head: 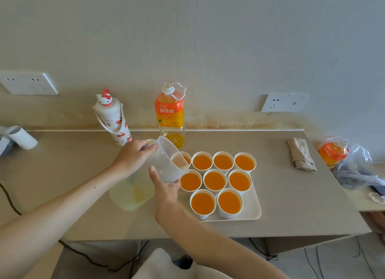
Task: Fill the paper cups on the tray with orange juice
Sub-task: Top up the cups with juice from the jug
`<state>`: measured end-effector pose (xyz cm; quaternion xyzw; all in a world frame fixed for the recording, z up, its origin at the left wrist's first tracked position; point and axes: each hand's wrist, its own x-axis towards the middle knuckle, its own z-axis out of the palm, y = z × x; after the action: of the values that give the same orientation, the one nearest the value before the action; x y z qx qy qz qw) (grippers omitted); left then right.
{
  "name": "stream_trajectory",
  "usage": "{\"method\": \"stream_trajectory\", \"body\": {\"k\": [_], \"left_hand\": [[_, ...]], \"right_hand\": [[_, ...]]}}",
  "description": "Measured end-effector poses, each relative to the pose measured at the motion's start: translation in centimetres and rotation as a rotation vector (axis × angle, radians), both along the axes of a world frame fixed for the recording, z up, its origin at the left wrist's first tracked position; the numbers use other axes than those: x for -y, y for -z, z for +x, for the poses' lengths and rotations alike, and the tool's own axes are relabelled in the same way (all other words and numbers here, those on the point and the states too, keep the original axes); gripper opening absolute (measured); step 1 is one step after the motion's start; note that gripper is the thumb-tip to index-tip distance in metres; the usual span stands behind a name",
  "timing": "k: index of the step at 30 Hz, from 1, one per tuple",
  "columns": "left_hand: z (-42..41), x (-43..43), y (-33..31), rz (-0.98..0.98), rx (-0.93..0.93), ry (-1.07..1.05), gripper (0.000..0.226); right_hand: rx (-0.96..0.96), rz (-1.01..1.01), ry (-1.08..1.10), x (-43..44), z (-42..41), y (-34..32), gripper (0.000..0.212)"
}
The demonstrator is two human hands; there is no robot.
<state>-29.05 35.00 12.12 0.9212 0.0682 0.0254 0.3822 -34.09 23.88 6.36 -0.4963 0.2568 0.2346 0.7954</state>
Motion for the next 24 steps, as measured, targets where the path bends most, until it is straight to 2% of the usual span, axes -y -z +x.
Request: {"method": "stream_trajectory", "body": {"k": [8, 12, 14, 22, 24], "left_hand": [[1.9, 0.3, -0.6, 0.193, -0.003, -0.012, 0.048], [2.6, 0.3, -0.8, 0.254, -0.004, 0.003, 0.048], [2.9, 0.4, -0.9, 0.289, -0.002, 0.009, 0.048], [4.2, 0.9, -0.8, 0.423, -0.015, 0.04, 0.045], [4.6, 1.1, -0.8, 0.443, -0.01, 0.059, 0.045]], "right_hand": [[-0.073, -0.031, -0.048, -0.4, 2.1, 0.5, 0.104], [-0.072, 0.022, -0.041, -1.4, 2.5, 0.6, 0.133], [-0.084, 0.047, -0.031, -1.9, 3.0, 1.2, 0.14], [-0.068, 0.123, -0.041, -2.5, 4.1, 2.4, 0.126], [-0.061, 0.16, -0.045, -2.2, 4.2, 2.0, 0.115]]}}
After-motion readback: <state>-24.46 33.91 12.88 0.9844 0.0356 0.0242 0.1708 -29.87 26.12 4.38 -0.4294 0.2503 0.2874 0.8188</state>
